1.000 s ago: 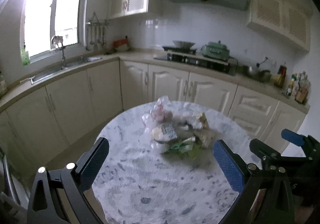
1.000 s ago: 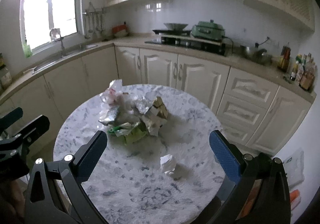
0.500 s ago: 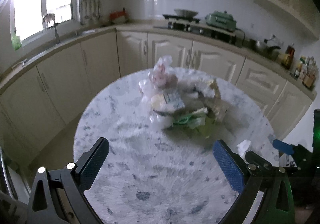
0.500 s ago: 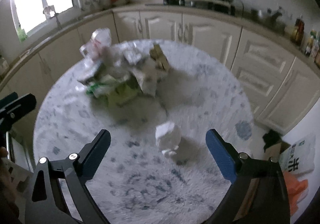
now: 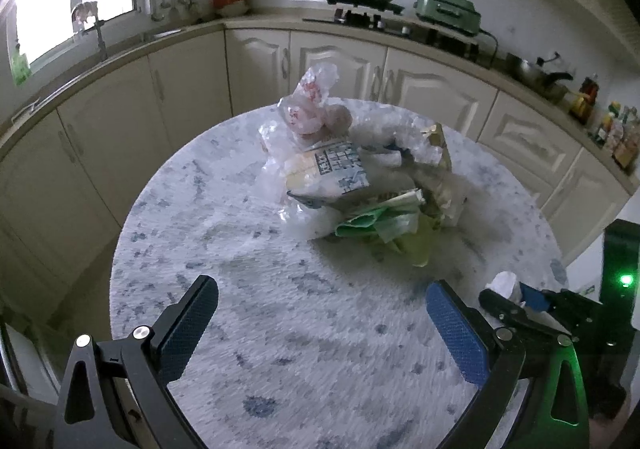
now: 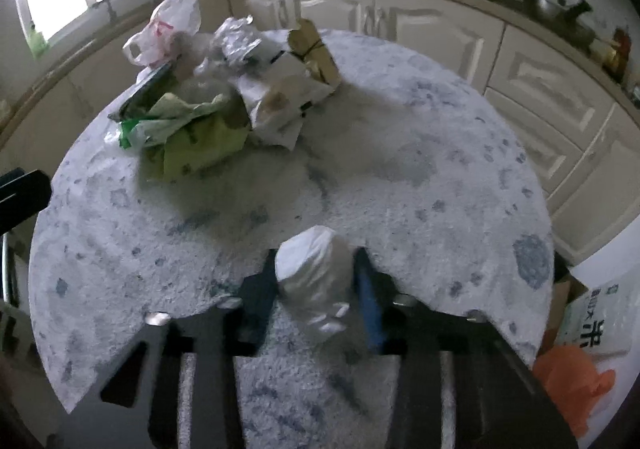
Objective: Collect trash
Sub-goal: 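Grasp the white paper ball with the right tool while the left tool grasps the milk carton, then carry both items to the blue bin and release them inside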
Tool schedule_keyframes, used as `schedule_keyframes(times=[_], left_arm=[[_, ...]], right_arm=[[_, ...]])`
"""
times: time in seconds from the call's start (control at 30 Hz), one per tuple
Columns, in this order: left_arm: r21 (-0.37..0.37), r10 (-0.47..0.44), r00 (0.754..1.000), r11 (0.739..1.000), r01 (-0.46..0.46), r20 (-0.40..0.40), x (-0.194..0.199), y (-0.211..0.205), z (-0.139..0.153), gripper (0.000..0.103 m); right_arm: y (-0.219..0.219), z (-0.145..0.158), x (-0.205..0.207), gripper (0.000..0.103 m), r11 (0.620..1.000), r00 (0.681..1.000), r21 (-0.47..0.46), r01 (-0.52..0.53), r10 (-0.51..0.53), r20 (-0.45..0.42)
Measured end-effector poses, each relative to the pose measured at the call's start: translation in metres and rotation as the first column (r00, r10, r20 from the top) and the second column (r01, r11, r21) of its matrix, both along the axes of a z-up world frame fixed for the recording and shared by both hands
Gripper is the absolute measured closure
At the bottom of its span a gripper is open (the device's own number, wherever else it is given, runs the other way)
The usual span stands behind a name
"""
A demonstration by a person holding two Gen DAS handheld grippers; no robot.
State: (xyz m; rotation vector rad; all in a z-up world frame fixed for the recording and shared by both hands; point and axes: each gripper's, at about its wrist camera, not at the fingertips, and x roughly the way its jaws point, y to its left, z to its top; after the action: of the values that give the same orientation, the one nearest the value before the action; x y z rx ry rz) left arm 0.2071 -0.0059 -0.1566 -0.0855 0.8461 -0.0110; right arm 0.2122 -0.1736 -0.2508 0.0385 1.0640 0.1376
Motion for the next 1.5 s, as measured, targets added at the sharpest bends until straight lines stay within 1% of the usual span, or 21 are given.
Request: schedule_keyframes(times=[0.07, 0.17, 0.33, 0.43, 0.53, 0.63, 0.8, 0.83, 0.87, 0.9, 0.93, 1.0, 1.17, 1.27, 1.4, 1.5], left_arm=[[-0.004, 0.009, 1.000, 1.000, -0.009, -0.011, 0.005, 0.000, -0.004, 0.001], [-0.003, 0.028, 0.999, 1.000, -0.028, -0.015, 0.014, 0.004, -0.008, 0.001], [-0.029, 0.049, 0.999, 0.998, -0.049, 0.011, 0.033, 0.013, -0.004, 0.001], [-0.013, 0.057, 0.998, 0.998, -0.057, 0.028, 0.053, 0.012, -0.001, 0.001], [-0.016, 0.056, 0.998, 0.998, -0.055, 0.035, 0.075, 0.011, -0.002, 0.001], [-0.028, 0.064, 0.998, 0.998, -0.063, 0.020, 0.098, 0.011, -0.009, 0.001], [-0.097, 0.053, 0.997, 0.994, -0.057, -0.047, 0.134, 0.015, -0.029, 0.002], [-0.103, 0.046, 0.997, 0.993, -0.052, -0.060, 0.140, 0.016, -0.031, 0.011], [-0.112, 0.026, 0.996, 0.993, -0.035, -0.080, 0.145, 0.016, -0.037, 0.033], [-0.127, 0.007, 0.995, 0.992, -0.019, -0.100, 0.149, 0.017, -0.042, 0.040], [-0.142, -0.004, 0.994, 0.990, -0.012, -0.108, 0.150, 0.017, -0.045, 0.041], [-0.158, -0.021, 0.995, 0.987, 0.006, -0.093, 0.151, 0.018, -0.046, 0.041], [-0.114, -0.024, 0.999, 0.993, 0.019, -0.046, 0.134, 0.025, -0.041, 0.041], [-0.068, -0.024, 1.000, 0.997, 0.025, 0.007, 0.114, 0.020, -0.029, 0.041], [-0.004, -0.043, 0.994, 0.999, 0.044, 0.099, 0.078, 0.007, -0.008, 0.041], [0.014, -0.082, 0.985, 0.997, 0.081, 0.150, 0.056, -0.013, 0.003, 0.041]], right_arm=[[0.000, 0.000, 0.002, 0.071, 1.000, 1.000, 0.022, -0.005, 0.005, 0.003], [0.002, 0.002, 0.005, 0.071, 0.999, 1.000, 0.032, -0.015, 0.015, 0.005], [0.003, 0.008, 0.018, 0.071, 0.999, 0.999, 0.042, -0.024, 0.023, 0.022], [0.001, 0.012, 0.026, 0.071, 0.999, 0.999, 0.039, -0.019, 0.018, 0.035], [0.000, 0.012, 0.034, 0.071, 0.999, 0.999, 0.032, -0.015, 0.014, 0.046], [0.000, 0.012, 0.044, 0.071, 0.999, 0.999, 0.030, -0.011, 0.010, 0.048], [-0.001, 0.008, 0.054, 0.071, 1.000, 0.999, 0.025, -0.010, 0.009, 0.039], [-0.002, 0.007, 0.056, 0.071, 1.000, 0.999, 0.027, -0.007, 0.006, 0.037], [-0.002, 0.007, 0.055, 0.071, 1.000, 0.999, 0.027, -0.006, 0.005, 0.037], [-0.002, 0.007, 0.055, 0.071, 1.000, 0.999, 0.028, -0.004, 0.003, 0.036], [-0.003, 0.007, 0.055, 0.071, 1.000, 0.999, 0.030, -0.003, 0.002, 0.036], [-0.004, 0.009, 0.055, 0.071, 0.999, 0.999, 0.033, -0.002, 0.001, 0.037], [-0.010, 0.014, 0.046, 0.071, 0.998, 0.999, 0.063, 0.012, -0.014, 0.044], [-0.016, 0.022, 0.037, 0.071, 0.996, 0.998, 0.084, 0.022, -0.027, 0.062], [-0.027, 0.037, 0.024, 0.071, 0.992, 0.994, 0.124, 0.035, -0.047, 0.099], [-0.038, 0.049, 0.013, 0.071, 0.989, 0.989, 0.137, 0.048, -0.066, 0.131]])
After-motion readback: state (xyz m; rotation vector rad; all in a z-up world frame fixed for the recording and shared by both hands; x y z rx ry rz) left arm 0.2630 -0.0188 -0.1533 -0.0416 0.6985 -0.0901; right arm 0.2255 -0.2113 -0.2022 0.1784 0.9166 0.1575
